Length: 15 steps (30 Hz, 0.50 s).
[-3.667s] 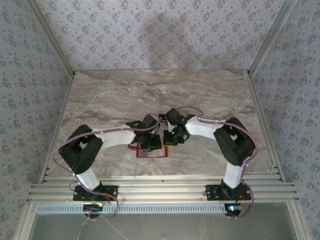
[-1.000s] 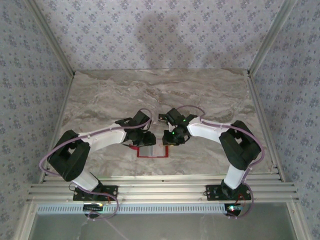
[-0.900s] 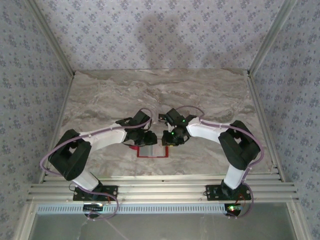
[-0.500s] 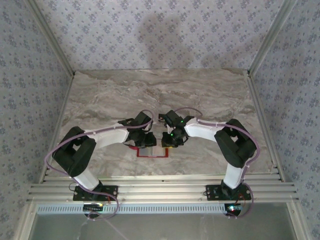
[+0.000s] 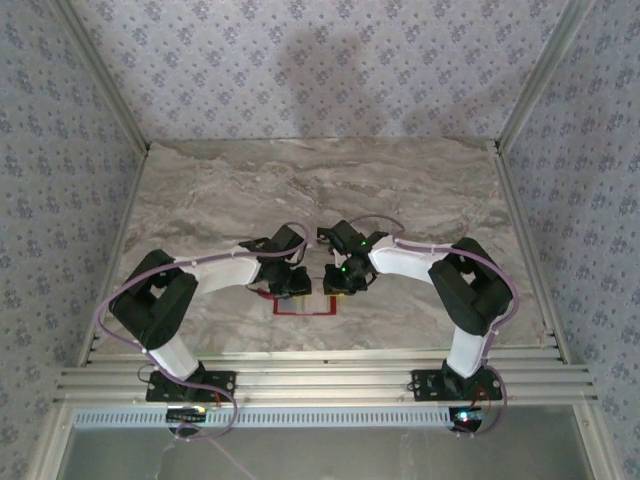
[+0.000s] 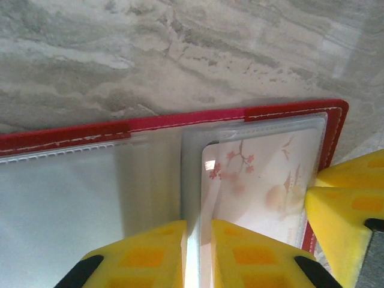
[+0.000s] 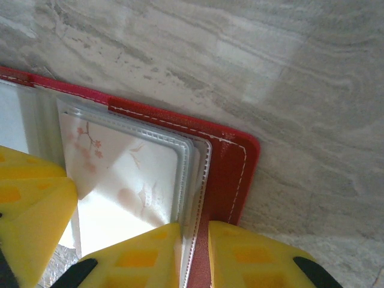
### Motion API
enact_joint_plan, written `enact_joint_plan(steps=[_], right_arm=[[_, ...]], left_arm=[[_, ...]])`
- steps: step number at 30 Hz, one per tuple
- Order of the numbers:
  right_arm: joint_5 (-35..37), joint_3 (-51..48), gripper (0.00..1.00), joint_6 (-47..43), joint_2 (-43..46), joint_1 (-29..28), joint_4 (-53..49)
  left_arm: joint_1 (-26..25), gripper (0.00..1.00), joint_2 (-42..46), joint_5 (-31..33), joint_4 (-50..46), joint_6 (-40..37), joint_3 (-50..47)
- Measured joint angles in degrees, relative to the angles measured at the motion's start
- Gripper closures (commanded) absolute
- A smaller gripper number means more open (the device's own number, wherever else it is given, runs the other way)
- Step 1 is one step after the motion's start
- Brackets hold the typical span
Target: Take the credit cards out of the card holder
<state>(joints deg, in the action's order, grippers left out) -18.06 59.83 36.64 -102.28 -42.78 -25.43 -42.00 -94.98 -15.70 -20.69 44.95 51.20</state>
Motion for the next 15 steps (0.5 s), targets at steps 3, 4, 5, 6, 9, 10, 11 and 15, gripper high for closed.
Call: enact_joint_plan(steps=[3,4,5,6,9,10,11,15], right_arm=[[0.0,0.0,0.80,0.0,0.0,0.0,0.0],[0.0,0.0,0.80,0.0,0.0,0.0,0.0],[0.0,0.0,0.80,0.0,0.0,0.0,0.0],[0.0,0.0,0.80,0.0,0.0,0.0,0.0],[0.0,0.0,0.80,0.0,0.0,0.0,0.0],[0.0,0.0,0.80,0.0,0.0,0.0,0.0],[0.0,0.0,0.80,0.0,0.0,0.0,0.0],[0.0,0.0,0.77,0.0,0.0,0.0,0.0]], left_arm=[[-0.1,0.82,0.0,1.9,-2.1,-0.7,0.9],[-0.1,0.82,0.0,2.5,-2.7,-0.9,1.1],[-0.1,0.82,0.0,3.1,-3.3,-1.0,1.2],[-0.1,0.82,0.0,3.4,-3.6,-1.1,1.3],[-0.1,0.82,0.0,3.7,-4.2,-1.4,1.3],[-0.1,0.82,0.0,3.7,-4.2,-1.4,1.3],[-0.1,0.82,0.1,3.7,-4.2,-1.4,1.3],[-0.1,0.80,0.8,3.6,-4.0,-1.4,1.2]])
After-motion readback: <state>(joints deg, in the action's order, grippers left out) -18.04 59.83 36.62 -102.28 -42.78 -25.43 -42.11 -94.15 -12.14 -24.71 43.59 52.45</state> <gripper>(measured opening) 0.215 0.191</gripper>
